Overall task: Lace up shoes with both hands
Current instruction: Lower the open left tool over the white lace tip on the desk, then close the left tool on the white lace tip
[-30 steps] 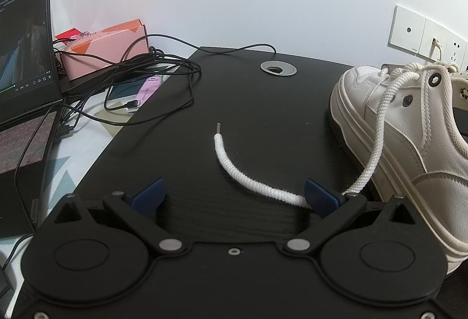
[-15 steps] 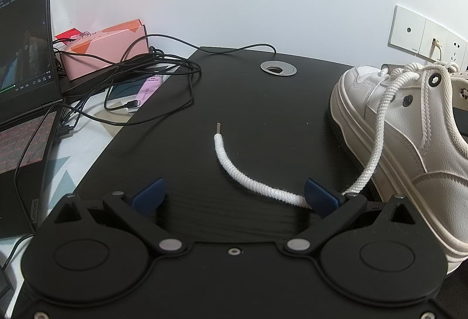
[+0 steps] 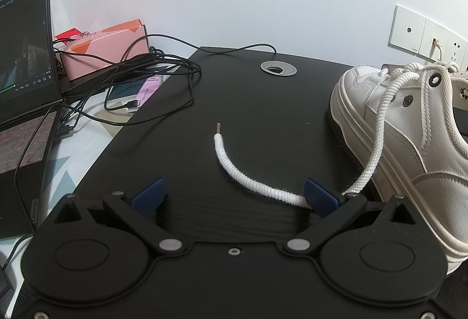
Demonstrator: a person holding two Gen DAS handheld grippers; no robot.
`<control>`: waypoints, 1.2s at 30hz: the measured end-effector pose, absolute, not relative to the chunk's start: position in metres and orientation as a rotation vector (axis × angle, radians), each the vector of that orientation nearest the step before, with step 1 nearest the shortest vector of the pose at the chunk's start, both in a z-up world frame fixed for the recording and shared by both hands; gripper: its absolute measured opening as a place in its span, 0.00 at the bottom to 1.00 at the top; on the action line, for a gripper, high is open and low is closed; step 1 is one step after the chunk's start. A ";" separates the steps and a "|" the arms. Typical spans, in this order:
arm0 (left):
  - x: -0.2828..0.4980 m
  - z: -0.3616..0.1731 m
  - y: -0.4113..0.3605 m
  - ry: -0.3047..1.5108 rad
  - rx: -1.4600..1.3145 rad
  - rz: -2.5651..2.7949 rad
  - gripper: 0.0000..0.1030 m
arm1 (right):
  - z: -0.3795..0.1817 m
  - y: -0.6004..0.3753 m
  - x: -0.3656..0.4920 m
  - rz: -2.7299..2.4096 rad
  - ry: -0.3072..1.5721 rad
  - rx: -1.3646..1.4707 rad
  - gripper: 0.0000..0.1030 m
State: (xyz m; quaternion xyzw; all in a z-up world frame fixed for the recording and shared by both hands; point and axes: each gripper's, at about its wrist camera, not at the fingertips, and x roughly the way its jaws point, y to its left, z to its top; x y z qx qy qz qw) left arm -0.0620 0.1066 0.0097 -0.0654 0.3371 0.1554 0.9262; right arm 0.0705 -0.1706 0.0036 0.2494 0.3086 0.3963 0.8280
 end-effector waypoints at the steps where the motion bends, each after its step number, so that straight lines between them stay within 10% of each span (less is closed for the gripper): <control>1: -0.062 0.010 0.107 0.691 -0.135 0.319 1.00 | 0.004 -0.170 0.071 0.841 0.655 0.530 0.99; 25: -0.049 0.010 0.116 0.672 -0.153 0.224 0.96 | 0.004 -0.170 0.070 0.841 0.651 0.540 1.00; 33: -0.046 0.011 0.128 0.628 -0.217 0.193 0.05 | 0.004 -0.172 0.070 0.841 0.652 0.539 1.00; 36: -0.050 0.012 0.135 0.622 -0.253 0.185 0.05 | 0.004 -0.172 0.069 0.840 0.652 0.539 1.00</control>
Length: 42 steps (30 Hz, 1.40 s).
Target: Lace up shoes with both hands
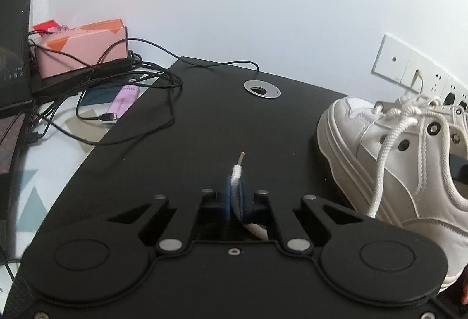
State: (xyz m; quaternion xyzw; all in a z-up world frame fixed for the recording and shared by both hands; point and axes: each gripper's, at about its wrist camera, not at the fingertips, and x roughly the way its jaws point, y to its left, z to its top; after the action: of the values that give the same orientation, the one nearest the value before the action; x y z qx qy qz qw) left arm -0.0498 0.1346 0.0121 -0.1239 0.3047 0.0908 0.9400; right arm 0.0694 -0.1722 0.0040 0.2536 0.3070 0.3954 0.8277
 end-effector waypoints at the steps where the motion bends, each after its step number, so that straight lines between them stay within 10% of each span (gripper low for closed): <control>1: -0.052 0.013 0.134 0.611 -0.237 0.198 0.05 | 0.004 -0.172 0.069 0.839 0.652 0.539 0.99; 12: -0.094 0.085 0.107 0.300 -0.124 0.114 0.05 | 0.007 -0.194 0.080 0.885 0.760 0.746 1.00; 23: -0.086 0.092 0.050 0.348 -0.197 -0.276 0.05 | 0.053 -0.253 0.027 0.786 0.144 0.682 1.00; 42: -0.074 0.085 0.106 0.194 -0.348 -0.420 0.05 | 0.078 -0.212 -0.016 0.913 0.131 0.130 0.99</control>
State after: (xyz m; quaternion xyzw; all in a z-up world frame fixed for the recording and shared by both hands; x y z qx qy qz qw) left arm -0.0743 0.1058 0.0853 -0.1715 0.0955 -0.2069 0.9585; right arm -0.0162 -0.2120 0.0777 0.0627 0.0630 0.4400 0.8936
